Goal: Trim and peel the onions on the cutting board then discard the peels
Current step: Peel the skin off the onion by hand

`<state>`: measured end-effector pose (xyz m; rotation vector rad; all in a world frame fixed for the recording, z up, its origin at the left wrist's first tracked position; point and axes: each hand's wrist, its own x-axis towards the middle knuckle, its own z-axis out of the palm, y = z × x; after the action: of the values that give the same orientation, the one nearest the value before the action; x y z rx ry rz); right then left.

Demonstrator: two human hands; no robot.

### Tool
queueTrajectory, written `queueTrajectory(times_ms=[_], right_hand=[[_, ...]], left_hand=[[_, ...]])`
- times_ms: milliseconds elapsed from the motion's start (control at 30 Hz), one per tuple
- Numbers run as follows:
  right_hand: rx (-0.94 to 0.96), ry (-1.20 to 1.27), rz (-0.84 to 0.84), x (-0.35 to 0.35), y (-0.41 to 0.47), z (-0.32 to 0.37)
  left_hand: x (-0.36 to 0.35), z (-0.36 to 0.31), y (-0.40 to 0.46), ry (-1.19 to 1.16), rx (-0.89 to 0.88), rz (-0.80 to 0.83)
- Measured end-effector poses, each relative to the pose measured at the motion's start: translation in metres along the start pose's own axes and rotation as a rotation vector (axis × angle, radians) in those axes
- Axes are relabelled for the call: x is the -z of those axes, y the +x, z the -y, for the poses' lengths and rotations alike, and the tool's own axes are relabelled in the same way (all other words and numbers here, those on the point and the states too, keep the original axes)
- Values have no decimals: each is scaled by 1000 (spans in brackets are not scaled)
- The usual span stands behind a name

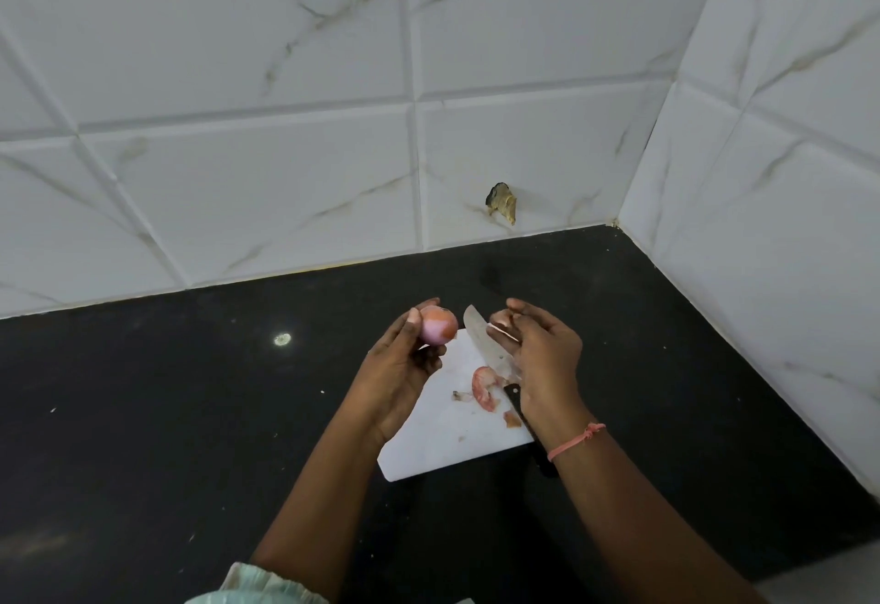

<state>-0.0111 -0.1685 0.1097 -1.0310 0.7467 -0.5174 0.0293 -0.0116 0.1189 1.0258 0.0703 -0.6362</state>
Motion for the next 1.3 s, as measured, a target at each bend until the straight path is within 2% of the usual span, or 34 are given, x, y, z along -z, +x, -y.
queueTrajectory(times_ms=[67, 133, 233, 333, 400, 500, 900, 1100, 1300], right_hand=[[187, -455, -25, 9, 11, -11], [282, -806, 65, 20, 20, -20], [297, -965, 162, 25, 20, -28], [507, -836, 194, 17, 4, -23], [557, -671, 336, 8, -10, -12], [642, -639, 465, -3, -24, -5], [612, -598, 358, -4, -25, -3], [612, -577, 416, -5, -29, 2], [634, -570, 369, -4, -27, 2]], left_hand=[[0, -1, -2, 9, -6, 8], [0, -1, -1, 61, -33, -1], [1, 0, -1, 43, -59, -18], [0, 0, -3, -65, -62, 1], [-2, 1, -4, -53, -104, 16], [-2, 2, -3, -8, -173, 17], [-6, 1, -7, -47, -172, -9], [-10, -2, -10, -104, -160, -1], [-11, 0, -11, -128, -132, 4]])
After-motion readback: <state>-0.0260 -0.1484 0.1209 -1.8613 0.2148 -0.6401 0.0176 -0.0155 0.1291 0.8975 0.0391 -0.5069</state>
